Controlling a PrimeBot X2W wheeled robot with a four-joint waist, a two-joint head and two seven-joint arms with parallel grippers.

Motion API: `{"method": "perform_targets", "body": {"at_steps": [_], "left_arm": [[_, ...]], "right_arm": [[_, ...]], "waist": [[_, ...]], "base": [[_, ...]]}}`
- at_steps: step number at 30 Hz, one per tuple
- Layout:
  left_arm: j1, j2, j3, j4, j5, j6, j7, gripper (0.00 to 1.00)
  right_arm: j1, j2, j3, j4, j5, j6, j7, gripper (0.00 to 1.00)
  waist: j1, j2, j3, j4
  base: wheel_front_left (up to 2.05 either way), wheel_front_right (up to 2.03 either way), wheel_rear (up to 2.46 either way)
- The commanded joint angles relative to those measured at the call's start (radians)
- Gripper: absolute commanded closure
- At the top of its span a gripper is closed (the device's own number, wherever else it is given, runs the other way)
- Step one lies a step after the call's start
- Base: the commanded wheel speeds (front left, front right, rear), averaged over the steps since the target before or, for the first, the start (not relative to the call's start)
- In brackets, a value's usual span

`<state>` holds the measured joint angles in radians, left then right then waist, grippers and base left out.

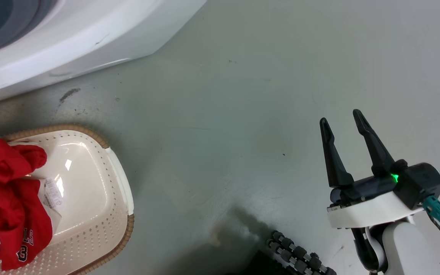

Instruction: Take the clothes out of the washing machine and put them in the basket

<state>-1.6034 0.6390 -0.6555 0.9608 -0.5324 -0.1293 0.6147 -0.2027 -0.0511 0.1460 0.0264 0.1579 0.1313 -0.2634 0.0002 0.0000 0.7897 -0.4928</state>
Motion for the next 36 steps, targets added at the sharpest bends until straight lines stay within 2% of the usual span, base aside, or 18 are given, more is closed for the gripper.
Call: {"method": "perform_targets", "body": {"at_steps": [1,7,8,13,18,23,31,36], "left_arm": [[-0.009,0.0,-0.003,0.005,0.002,0.0,0.003,0.0],[0.005,-0.016,-0.006,0.055,-0.01,0.016,0.016,0.0],[0.009,-0.016,-0.009,0.059,-0.009,0.014,0.013,1.0],[0.013,-0.012,-0.013,0.066,-0.011,0.009,-0.039,1.0],[-0.002,0.004,-0.007,0.046,-0.007,0.008,-0.147,1.0],[0.029,-0.028,0.001,0.032,-0.003,0.028,-0.331,1.0],[0.14,-0.094,-0.004,0.044,0.018,0.083,-0.657,1.0],[0.235,-0.138,0.011,0.066,-0.008,0.103,-0.81,1.0]], "right_arm": [[0.013,0.001,-0.001,-0.008,0.008,-0.001,-0.002,0.0],[0.025,0.001,-0.01,-0.022,0.01,-0.001,-0.002,0.0],[0.025,0.001,-0.01,-0.023,0.009,-0.001,-0.002,0.0],[0.012,0.001,-0.003,-0.02,0.002,-0.001,-0.002,0.0],[-0.014,0.001,0.004,-0.014,-0.005,-0.001,-0.002,0.0],[-0.027,0.001,-0.034,-0.011,-0.032,-0.001,-0.002,0.0],[-0.026,0.001,-0.093,0.018,-0.09,-0.001,-0.002,0.0],[-0.011,0.0,-0.108,0.038,-0.12,-0.001,-0.002,0.0]], "waist": [[-0.0002,0.0,0.008,-0.004],[-0.0002,0.0,0.025,0.001],[-0.0002,0.0,0.027,0.002],[-0.0002,0.0,0.028,0.007],[-0.0002,0.0,0.018,0.012],[-0.0002,0.0,-0.017,0.066],[-0.0002,0.0,-0.122,0.162],[-0.0002,0.0,-0.199,0.201]], "base": [[0.0,0.0,0.0],[0.0,0.0,0.0],[0.0,0.0,0.0],[0.0,0.0,0.0],[0.0,0.0,0.0],[0.0,0.0,0.0],[0.0,0.0,0.0],[0.0,0.0,0.0]]}}
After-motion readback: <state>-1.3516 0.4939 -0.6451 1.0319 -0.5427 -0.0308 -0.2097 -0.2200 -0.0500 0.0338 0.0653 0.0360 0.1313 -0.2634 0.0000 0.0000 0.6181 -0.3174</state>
